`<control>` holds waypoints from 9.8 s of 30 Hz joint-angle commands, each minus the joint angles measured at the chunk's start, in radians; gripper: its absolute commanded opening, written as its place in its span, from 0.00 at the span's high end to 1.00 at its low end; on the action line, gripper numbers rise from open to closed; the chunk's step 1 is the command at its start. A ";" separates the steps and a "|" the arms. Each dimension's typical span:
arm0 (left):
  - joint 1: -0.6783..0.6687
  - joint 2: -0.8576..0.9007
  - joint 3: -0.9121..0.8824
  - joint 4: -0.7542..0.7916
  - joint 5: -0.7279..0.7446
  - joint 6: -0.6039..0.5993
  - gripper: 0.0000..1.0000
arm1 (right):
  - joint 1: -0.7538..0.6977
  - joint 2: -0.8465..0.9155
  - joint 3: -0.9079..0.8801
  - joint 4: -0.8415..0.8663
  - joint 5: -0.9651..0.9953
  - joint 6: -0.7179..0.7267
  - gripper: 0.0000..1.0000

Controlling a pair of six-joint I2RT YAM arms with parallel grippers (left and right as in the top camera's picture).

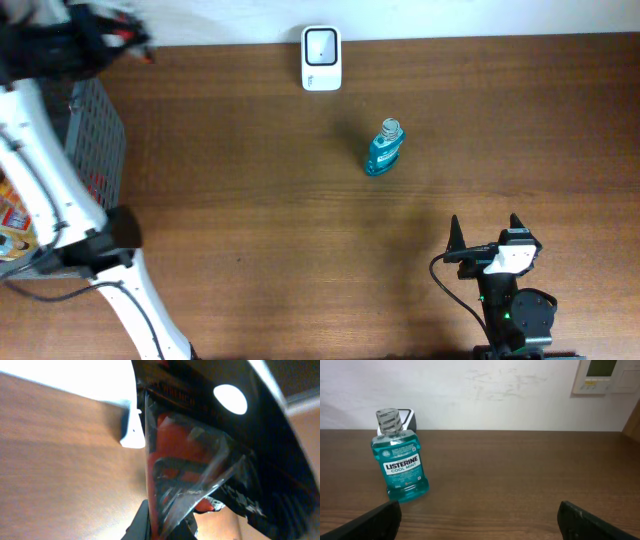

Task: Scan the item barcode
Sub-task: 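Place the hex wrench pack left of the Listerine bottle, then grasp the small orange snack packet in the basket with left gripper, then place the orange snack packet left of the wrench pack, then grasp the red Hacks candy bag in the basket with left gripper, then place the red candy bag on the table left of the snacks, then grasp the yellow snack bag in the basket with left gripper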

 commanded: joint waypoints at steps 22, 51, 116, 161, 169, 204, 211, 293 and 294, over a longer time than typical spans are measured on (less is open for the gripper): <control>-0.810 -0.010 -0.975 0.520 -0.895 -0.335 1.00 | -0.006 -0.006 -0.008 -0.003 0.008 0.008 0.02; -0.142 -0.059 0.039 -0.035 -1.094 -0.171 0.29 | -0.006 -0.006 -0.008 -0.003 0.008 0.008 0.02; -0.463 -0.389 -1.100 0.473 -0.650 -0.068 1.00 | -0.006 -0.006 -0.008 -0.003 0.008 0.008 0.01; 0.341 -0.382 -0.552 0.100 -0.891 0.042 0.15 | -0.006 -0.006 -0.008 -0.003 0.008 0.008 0.01; 0.377 -0.382 -1.287 0.509 -0.869 0.308 0.09 | -0.006 -0.006 -0.008 -0.003 0.008 0.008 0.02; 0.422 -0.710 -1.102 0.800 -0.251 0.037 1.00 | -0.006 -0.006 -0.008 -0.003 0.008 0.008 0.02; 0.147 -0.845 -1.099 0.740 -0.068 -0.138 1.00 | -0.006 -0.006 -0.008 -0.003 0.008 0.008 0.02; 0.462 -0.254 -1.480 0.759 -0.638 0.540 1.00 | -0.006 -0.006 -0.008 -0.003 0.008 0.008 0.02; 0.462 -0.280 -1.449 0.750 -0.559 0.532 1.00 | -0.006 -0.006 -0.008 -0.003 0.008 0.008 0.02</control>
